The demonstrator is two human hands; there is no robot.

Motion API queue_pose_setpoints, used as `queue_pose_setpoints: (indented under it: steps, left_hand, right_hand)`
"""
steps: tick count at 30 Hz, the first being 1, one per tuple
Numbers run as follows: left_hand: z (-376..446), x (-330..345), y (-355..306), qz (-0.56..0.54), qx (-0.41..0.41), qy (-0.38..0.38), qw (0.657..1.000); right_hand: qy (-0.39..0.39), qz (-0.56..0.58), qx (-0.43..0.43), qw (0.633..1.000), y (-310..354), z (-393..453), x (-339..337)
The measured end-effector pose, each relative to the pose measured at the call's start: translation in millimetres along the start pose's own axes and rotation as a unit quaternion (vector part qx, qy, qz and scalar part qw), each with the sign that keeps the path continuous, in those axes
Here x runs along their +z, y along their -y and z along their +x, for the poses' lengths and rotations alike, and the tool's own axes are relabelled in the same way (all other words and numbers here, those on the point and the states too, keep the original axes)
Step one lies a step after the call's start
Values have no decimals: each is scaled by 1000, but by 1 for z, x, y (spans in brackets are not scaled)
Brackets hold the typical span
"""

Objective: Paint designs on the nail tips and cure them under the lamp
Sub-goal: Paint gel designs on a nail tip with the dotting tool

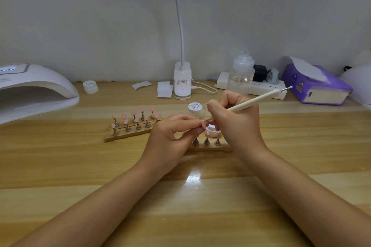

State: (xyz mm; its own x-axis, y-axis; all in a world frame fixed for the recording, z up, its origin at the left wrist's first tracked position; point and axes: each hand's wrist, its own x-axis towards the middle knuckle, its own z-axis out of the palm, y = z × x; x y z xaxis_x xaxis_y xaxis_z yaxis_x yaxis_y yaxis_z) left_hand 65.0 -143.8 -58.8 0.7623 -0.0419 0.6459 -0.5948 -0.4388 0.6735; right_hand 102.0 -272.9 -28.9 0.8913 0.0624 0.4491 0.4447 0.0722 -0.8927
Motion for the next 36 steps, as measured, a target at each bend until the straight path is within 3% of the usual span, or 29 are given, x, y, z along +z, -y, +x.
queue_pose_setpoints:
  steps: [36]
  left_hand:
    - [0, 0, -1, -3, -4, -1, 1000]
  right_hand:
    - [0, 6, 1, 1000, -2, 0, 1]
